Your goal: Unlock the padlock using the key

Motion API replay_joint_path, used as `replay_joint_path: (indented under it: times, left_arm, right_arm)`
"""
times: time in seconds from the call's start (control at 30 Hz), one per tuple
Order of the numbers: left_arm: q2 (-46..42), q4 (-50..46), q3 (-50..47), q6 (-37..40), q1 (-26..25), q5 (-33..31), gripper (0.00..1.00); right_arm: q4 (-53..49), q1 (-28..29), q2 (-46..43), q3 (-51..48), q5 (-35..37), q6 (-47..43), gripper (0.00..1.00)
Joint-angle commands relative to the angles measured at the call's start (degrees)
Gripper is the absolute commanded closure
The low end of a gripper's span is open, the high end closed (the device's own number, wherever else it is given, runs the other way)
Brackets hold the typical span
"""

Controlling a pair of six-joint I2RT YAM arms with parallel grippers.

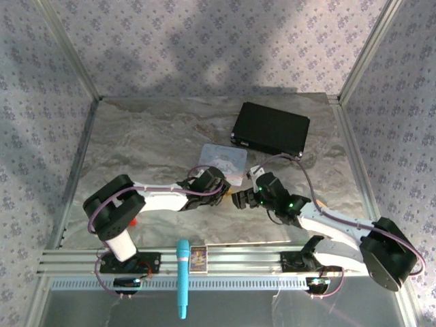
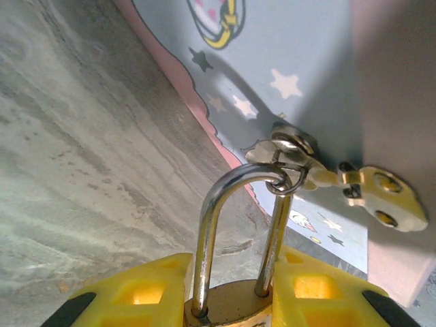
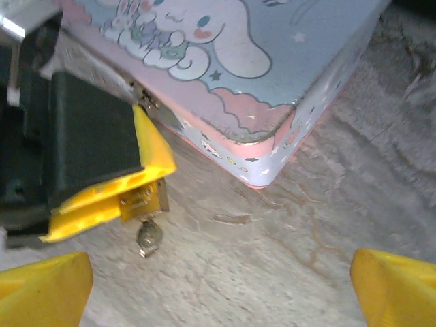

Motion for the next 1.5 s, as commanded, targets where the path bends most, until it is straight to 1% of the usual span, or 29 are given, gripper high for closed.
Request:
replay_joint_path:
  times: [0.0, 0.07, 0.1, 0.27, 0.33, 0.4, 0.47, 0.6, 0.73, 0.8, 0.87, 0.97, 1.0, 1.07, 1.1, 1.2, 1.27, 1.37, 1.47]
  left_arm:
    - [-1.73, -4.24, -0.17, 1.85, 0.42, 1.73, 0.90]
    - [-1.96, -5.08, -0.12, 2.13, 0.51, 2.10, 0.90]
    - [-2.08, -5.30, -0.12, 2.22, 0.51, 2.19, 0.90]
    - [-3.34, -4.55, -1.21, 1.53, 0.67, 2.44, 0.90]
    - [-3.84, -3.84, -1.92, 0.77, 0.86, 2.91, 0.90]
    - [-4.27, -1.85, -2.98, -0.31, 1.27, 4.04, 0.90]
    - [-5.03, -0.43, -3.72, -0.67, 1.63, 4.64, 0.90]
    - [-6.74, -2.55, -3.81, 0.30, 2.06, 4.56, 0.90]
    - [-7.92, -2.73, -4.08, 0.26, 2.16, 5.07, 0.90]
    - [-8.16, -2.61, -4.29, 0.01, 2.15, 5.72, 0.90]
    - [-7.96, -0.75, -6.16, -2.52, 2.11, 6.78, 0.90]
    - [-8.18, 5.13, -9.61, -5.79, 1.92, 7.80, 0.91]
    - [-8.38, 5.11, -9.66, -5.78, 1.88, 7.76, 0.91]
    - [-9.01, 3.01, -9.08, -5.41, 1.84, 7.81, 0.91]
    - [-9.17, 3.70, -9.24, -5.48, 1.80, 7.91, 0.91]
    - [-10.33, 5.46, -9.88, -5.65, 2.15, 8.12, 0.91]
    - [-11.31, 3.88, -9.83, -4.76, 2.59, 7.99, 0.91]
    - [-12.17, 3.88, -10.56, -4.79, 2.95, 7.80, 0.91]
    - [-12.76, 3.06, -10.76, -4.45, 2.96, 7.21, 0.91]
  right_arm:
    - [-1.55, 3.46, 0.71, 1.64, 9.11, -14.14, 0.05]
    - [2.16, 5.62, 2.07, 0.58, 10.34, -19.35, 0.15]
    - [3.06, 6.26, 2.91, 0.45, 10.44, -21.40, 0.18]
    - [6.21, 9.97, 6.66, 0.45, 10.64, -26.85, 0.34]
    - [6.41, 11.76, 8.38, 1.21, 11.89, -28.18, 0.35]
    - [9.22, 13.32, 10.05, 0.82, 13.60, -29.52, 0.37]
    - [11.14, 13.72, 11.75, 0.97, 13.51, -30.16, 0.43]
    - [12.91, 14.29, 14.83, 1.97, 13.77, -31.34, 0.43]
    - [15.27, 16.48, 17.60, 2.60, 17.18, -33.35, 0.44]
    - [17.86, 16.79, 17.98, 2.20, 18.36, -33.50, 0.47]
    - [19.18, 17.15, 17.91, 2.19, 19.07, -32.82, 0.49]
    - [20.50, 17.59, 18.63, 2.58, 19.07, -32.25, 0.55]
    - [20.72, 17.63, 19.17, 2.92, 19.07, -31.98, 0.58]
    - [21.26, 17.68, 20.68, 3.60, 18.00, -31.18, 0.58]
    - [21.08, 17.80, 21.46, 4.11, 17.51, -30.96, 0.58]
    - [19.58, 18.69, 24.39, 5.80, 19.13, -31.17, 0.60]
    - [19.46, 18.92, 25.47, 6.07, 20.35, -30.94, 0.64]
    - [19.45, 18.69, 24.86, 5.76, 20.59, -28.91, 0.71]
    - [19.60, 17.64, 23.24, 4.89, 18.02, -27.06, 0.74]
